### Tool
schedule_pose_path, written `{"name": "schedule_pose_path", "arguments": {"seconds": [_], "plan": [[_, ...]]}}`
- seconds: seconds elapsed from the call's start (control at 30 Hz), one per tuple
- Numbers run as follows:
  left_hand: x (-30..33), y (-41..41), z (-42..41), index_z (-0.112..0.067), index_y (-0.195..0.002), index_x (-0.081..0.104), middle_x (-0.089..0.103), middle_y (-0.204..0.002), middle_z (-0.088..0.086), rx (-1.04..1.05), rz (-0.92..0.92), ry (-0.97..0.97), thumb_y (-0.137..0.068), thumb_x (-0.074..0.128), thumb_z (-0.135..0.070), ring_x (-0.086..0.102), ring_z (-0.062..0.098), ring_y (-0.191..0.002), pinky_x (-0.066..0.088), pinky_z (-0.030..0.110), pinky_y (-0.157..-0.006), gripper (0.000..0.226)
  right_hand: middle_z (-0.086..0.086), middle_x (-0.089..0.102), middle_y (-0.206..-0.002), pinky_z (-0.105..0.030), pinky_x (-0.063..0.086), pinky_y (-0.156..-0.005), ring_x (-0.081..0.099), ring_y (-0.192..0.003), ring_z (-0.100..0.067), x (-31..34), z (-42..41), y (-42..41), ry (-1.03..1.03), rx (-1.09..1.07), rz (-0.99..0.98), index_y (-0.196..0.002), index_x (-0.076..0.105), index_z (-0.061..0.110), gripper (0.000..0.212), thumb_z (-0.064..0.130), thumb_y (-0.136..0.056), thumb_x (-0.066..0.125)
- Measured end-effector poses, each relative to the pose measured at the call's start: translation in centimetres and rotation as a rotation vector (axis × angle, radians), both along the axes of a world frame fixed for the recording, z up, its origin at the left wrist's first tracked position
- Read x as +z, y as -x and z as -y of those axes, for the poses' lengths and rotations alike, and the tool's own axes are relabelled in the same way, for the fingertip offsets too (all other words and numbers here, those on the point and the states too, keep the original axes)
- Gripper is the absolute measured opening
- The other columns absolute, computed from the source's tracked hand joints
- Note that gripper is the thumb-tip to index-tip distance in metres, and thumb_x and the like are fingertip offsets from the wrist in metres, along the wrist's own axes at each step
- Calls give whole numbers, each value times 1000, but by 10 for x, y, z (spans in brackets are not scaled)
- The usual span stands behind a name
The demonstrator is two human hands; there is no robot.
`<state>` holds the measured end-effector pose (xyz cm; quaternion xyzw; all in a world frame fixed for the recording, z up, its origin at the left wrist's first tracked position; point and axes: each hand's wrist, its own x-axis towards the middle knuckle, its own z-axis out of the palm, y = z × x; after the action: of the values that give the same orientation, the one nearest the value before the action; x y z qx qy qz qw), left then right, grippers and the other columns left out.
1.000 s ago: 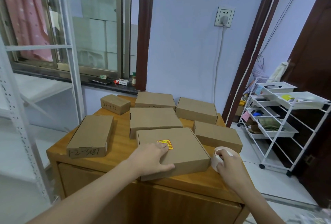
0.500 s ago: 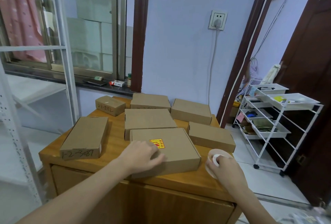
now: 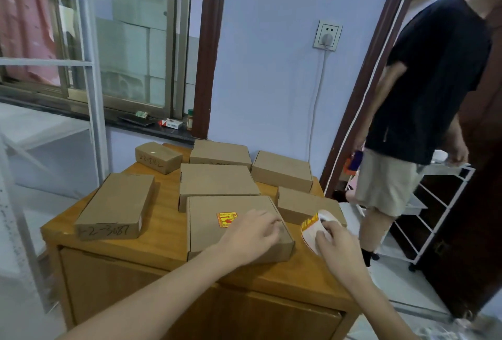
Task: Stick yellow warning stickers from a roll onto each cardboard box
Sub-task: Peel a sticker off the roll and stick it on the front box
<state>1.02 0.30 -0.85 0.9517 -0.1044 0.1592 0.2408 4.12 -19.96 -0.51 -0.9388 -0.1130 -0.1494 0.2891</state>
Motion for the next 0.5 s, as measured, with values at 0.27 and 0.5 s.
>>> {"name": "schedule_pose_path", "arguments": {"seconds": [0.27, 0.5], "plan": [[0, -1, 14, -34, -144, 42, 53, -135, -14, -146, -43, 306, -90, 57, -57, 49, 2, -121, 44, 26, -102, 61, 8, 52, -106, -9, 37, -69, 48, -91, 0, 18, -25, 35, -69, 216, 13, -125, 55, 17, 32, 19, -93, 53], [-2, -7, 7, -26, -113, 62, 57, -109, -12, -96, 96, 311, -88, 65, -49, 53, 3, -101, 50, 25, -88, 34, 9, 55, -109, -13, 37, -78, 47, -101, -3, 6, -32, 30, -27, 287, 43, -116, 58, 27, 22, 28, -95, 49]]}}
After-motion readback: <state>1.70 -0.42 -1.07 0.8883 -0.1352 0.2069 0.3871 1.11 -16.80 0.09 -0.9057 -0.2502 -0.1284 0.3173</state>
